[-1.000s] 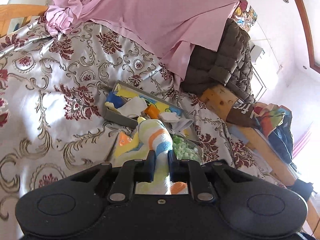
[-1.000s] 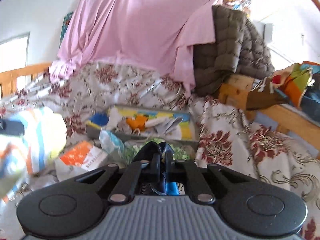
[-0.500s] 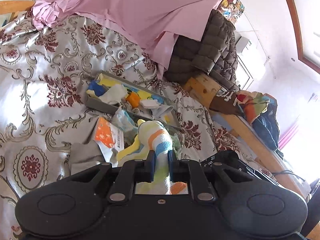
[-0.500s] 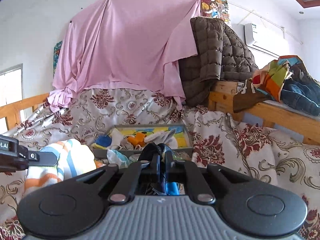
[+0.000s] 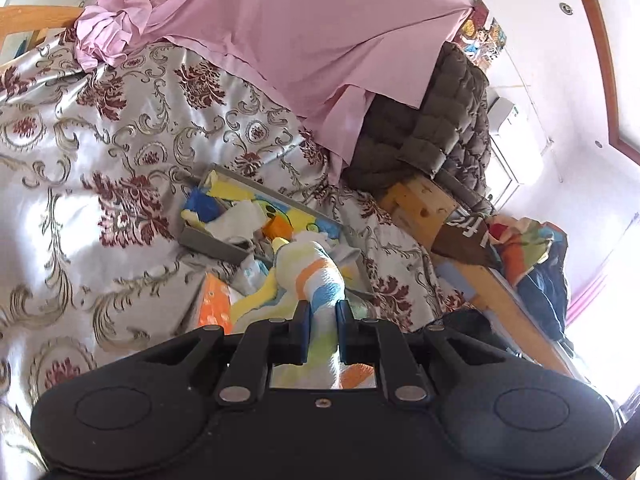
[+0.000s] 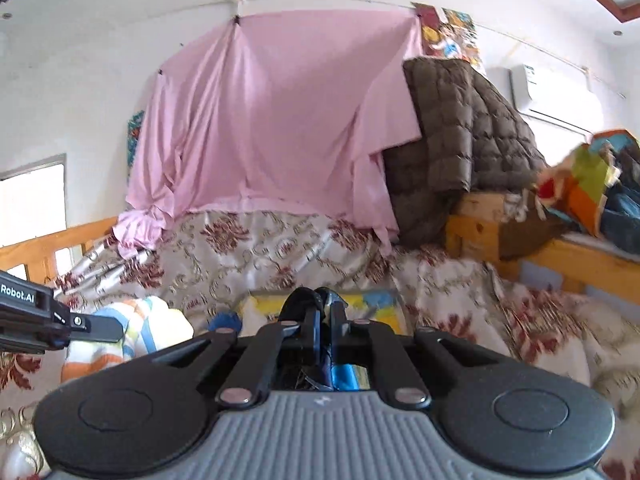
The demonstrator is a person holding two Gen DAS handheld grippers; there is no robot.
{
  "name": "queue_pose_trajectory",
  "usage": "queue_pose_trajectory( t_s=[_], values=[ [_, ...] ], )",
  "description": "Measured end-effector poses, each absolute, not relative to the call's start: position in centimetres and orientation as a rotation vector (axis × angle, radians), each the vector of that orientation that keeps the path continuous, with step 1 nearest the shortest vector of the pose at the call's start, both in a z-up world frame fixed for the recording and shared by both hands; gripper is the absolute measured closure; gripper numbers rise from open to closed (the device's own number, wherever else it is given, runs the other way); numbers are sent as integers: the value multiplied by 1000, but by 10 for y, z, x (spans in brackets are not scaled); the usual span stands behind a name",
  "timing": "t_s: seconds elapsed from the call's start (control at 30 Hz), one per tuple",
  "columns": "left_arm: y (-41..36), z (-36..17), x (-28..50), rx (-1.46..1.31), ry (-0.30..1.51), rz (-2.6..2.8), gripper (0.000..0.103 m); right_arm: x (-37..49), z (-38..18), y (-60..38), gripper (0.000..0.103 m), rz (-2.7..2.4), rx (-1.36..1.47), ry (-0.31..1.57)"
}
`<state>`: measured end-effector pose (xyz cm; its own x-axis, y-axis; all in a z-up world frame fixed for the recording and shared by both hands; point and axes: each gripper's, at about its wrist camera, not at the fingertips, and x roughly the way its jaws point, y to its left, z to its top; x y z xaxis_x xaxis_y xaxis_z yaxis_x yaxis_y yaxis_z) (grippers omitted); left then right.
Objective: Organize soft objects
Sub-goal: 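Carry the striped towel and black cloth to the cartoon tray and open both tools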
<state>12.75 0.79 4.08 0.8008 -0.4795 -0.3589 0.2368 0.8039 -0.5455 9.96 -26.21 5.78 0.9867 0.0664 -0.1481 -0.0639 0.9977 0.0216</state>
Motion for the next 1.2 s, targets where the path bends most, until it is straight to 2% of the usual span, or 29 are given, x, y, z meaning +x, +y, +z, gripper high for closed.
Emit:
queue_pose_trajectory(
  t_s=[0.3,0.47,0.63,0.9,1.2],
  values=[
    [3,74,201,-437,455,-387,89,232,74,-281,98,150,87,120],
    [-18,92,279,-350,386,-387,89,323,72,-296,98,139,217,138],
    [-48,98,366,-357,351,-379,89,376,47,-315,98,118,283,170],
    [-97,50,473,-464,419,-363,89,416,7,-359,98,60,399,330],
    [-129,0,499,-374,562,-312,89,421,-16,-373,97,26,386,470]
  ],
)
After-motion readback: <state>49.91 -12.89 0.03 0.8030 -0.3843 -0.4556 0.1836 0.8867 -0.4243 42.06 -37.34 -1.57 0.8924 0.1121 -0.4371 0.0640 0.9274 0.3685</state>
